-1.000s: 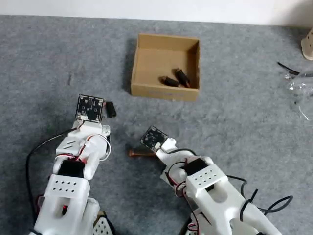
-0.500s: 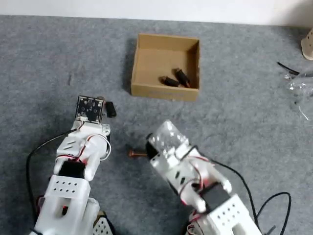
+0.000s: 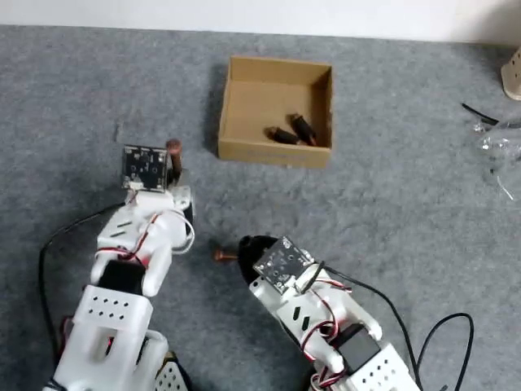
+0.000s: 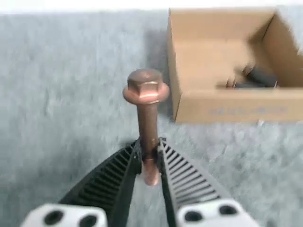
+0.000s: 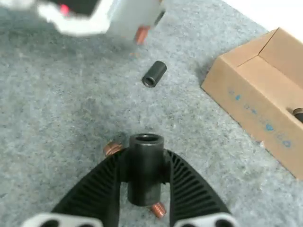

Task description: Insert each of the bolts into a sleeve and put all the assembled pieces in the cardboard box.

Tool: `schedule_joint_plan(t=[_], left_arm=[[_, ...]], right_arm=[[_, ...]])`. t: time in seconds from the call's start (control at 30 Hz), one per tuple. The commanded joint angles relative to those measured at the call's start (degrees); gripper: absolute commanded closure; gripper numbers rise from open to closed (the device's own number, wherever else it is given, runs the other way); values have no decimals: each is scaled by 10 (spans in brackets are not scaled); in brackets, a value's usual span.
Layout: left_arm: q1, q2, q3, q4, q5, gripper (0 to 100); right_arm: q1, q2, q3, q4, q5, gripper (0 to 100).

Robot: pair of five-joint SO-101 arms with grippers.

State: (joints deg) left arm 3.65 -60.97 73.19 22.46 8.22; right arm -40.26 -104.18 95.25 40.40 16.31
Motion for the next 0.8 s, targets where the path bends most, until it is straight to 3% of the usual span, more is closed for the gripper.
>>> schedule_joint_plan(t=[0.0,0.23,0.4,0.47,0.77], left_arm=[[14,-12,-67,-20,4,995],[20,-12,-87,-4,16,995],[63,-13,-194,177,152,995],[78,-12,-233,227,157,995],[175,-8,-294,233,149,995]], right_arm=[[-8,-11,-1,-16,-5,995],[-7,-12,37,-58,-3,995],[15,-12,55,-83,-3,995],[31,-12,55,-83,-4,995],[58,-13,51,-74,-6,995]])
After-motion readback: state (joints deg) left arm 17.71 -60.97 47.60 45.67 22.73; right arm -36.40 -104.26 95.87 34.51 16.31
